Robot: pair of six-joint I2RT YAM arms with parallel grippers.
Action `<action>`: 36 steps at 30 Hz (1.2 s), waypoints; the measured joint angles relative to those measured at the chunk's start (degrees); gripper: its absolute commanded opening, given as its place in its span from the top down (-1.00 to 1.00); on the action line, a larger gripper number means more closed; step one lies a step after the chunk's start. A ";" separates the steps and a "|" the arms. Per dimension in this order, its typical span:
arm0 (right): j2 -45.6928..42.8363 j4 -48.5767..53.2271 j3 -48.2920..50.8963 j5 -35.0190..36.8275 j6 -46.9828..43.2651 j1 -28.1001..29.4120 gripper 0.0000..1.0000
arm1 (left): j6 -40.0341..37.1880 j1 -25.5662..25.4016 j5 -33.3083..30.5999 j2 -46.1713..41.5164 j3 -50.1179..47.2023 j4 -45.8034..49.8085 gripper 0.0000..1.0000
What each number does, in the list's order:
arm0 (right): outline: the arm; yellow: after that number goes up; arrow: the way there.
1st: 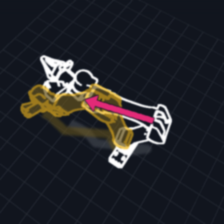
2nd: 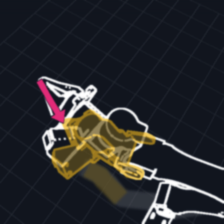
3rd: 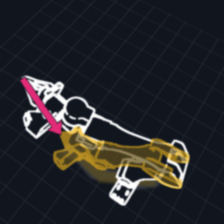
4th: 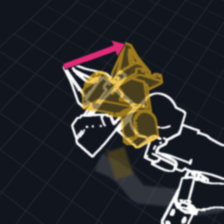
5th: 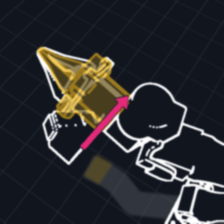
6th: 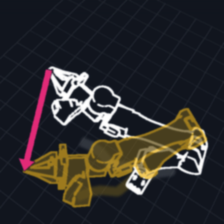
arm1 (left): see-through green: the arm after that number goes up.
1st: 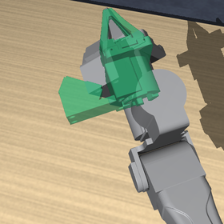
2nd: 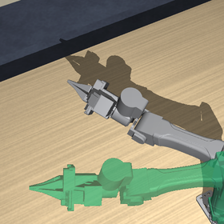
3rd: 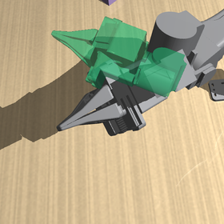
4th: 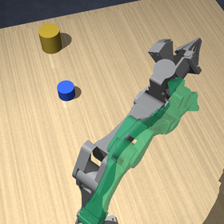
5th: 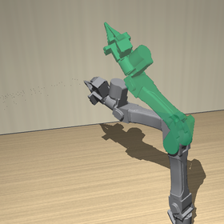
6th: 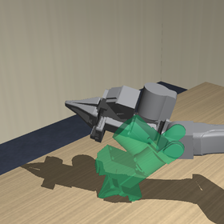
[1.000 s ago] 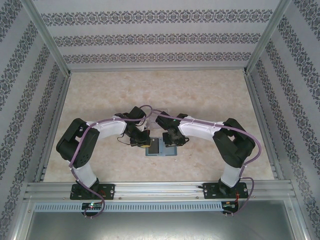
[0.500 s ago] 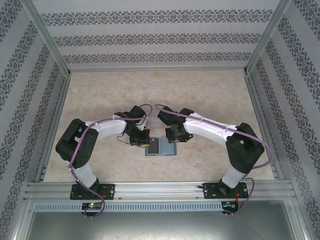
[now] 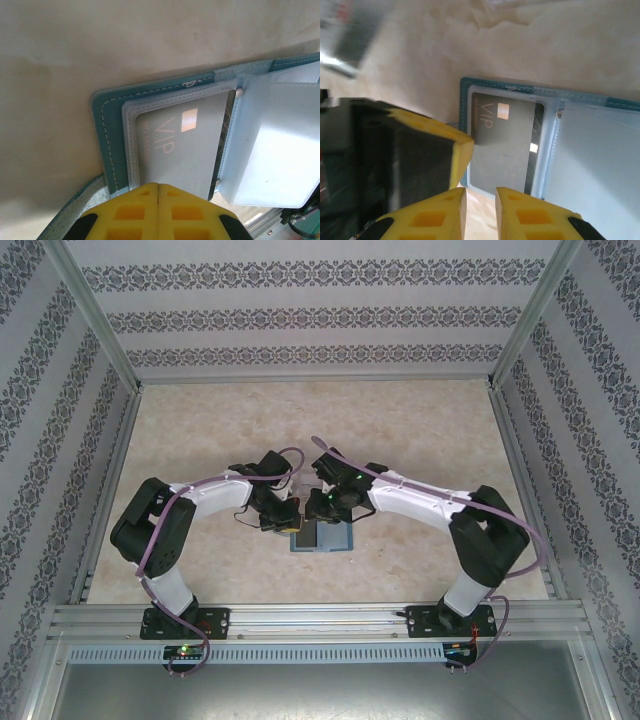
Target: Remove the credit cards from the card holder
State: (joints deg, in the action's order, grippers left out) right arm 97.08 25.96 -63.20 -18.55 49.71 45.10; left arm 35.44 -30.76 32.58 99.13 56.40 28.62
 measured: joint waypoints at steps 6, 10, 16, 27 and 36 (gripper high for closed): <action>3.65 -6.49 4.59 -2.78 2.54 -0.79 0.53 | 0.70 0.00 0.07 0.00 0.00 -0.81 1.00; 3.69 -10.27 7.08 -3.96 3.37 -2.01 0.53 | 1.05 0.00 0.42 0.00 0.00 -1.27 1.00; 3.72 -14.51 9.18 -5.38 4.22 -2.78 0.53 | 1.07 0.00 0.46 0.04 -0.02 -2.10 1.00; 4.17 -14.91 9.49 -4.90 3.82 -2.97 0.53 | 0.98 0.00 -0.07 0.61 -0.35 -2.03 1.00; 3.65 -13.16 9.42 -3.34 2.43 -2.97 0.53 | 0.59 0.00 -0.98 0.70 -0.35 -1.81 1.00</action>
State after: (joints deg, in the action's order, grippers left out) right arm 100.73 12.80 -53.78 -21.89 52.14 42.13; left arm 36.03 -30.76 31.59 99.83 56.05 26.81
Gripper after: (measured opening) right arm 0.234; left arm 0.043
